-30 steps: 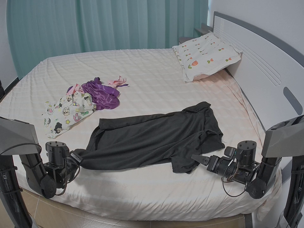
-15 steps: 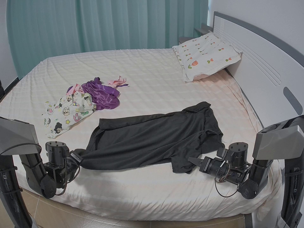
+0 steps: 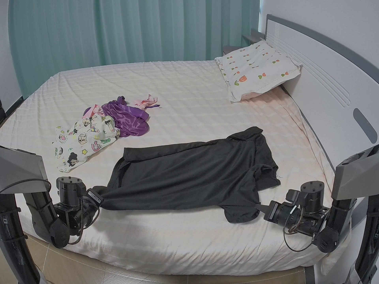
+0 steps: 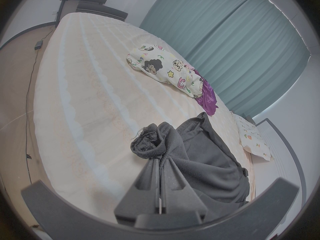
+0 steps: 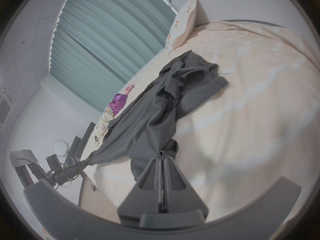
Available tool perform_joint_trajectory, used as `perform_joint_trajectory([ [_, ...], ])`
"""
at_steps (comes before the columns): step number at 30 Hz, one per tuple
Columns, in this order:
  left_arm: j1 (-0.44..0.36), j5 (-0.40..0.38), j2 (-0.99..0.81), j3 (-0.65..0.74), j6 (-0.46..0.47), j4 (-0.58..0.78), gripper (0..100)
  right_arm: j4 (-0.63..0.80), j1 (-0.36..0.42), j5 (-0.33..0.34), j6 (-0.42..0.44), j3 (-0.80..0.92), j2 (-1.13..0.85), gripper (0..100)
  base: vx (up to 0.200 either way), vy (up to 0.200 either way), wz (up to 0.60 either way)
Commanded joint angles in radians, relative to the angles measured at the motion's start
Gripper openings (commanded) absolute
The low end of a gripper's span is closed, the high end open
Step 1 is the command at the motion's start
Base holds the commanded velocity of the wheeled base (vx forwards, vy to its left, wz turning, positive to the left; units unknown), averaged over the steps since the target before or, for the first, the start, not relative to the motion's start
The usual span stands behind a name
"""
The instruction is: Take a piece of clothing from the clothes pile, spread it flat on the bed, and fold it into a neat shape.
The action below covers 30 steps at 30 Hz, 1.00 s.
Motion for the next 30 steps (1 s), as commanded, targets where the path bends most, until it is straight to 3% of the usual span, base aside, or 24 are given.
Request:
perform_joint_trajectory([
  [1,-0.03,-0.003,-0.098,0.053,0.034,0.001,0,-0.009,-0.046,0.002,-0.002,0.175,-0.156,0,0.0,0.0,0.0],
  [4,-0.041,-0.006,-0.123,0.073,0.053,0.006,0,-0.012,-0.051,0.002,-0.004,0.208,-0.17,0,0.0,0.0,0.0],
  [6,-0.105,-0.001,-0.175,0.159,0.162,0.006,0,-0.003,-0.055,-0.001,-0.037,0.284,-0.218,0,0.0,0.0,0.0],
  [10,-0.141,0.002,-0.219,0.219,0.224,0.014,0,0.058,-0.063,-0.014,-0.044,0.284,-0.271,0,0.0,0.0,0.0],
  [13,-0.194,0.004,-0.239,0.299,0.306,0.02,0,0.239,-0.045,-0.036,-0.077,0.284,-0.376,0,0.0,0.0,0.0],
  [21,-0.225,0.053,-0.23,0.308,0.321,0.064,0,0.551,0.0,-0.054,-0.113,0.284,-0.48,0,0.0,0.0,0.0],
  [26,-0.233,0.056,-0.215,0.308,0.312,0.188,0,0.62,0.043,-0.059,-0.111,0.284,-0.509,0,0.0,0.0,0.0],
  [30,-0.233,0.056,-0.181,0.308,0.3,0.184,0,0.644,0.099,-0.064,-0.102,0.284,-0.511,0,0.0,0.0,0.0],
])
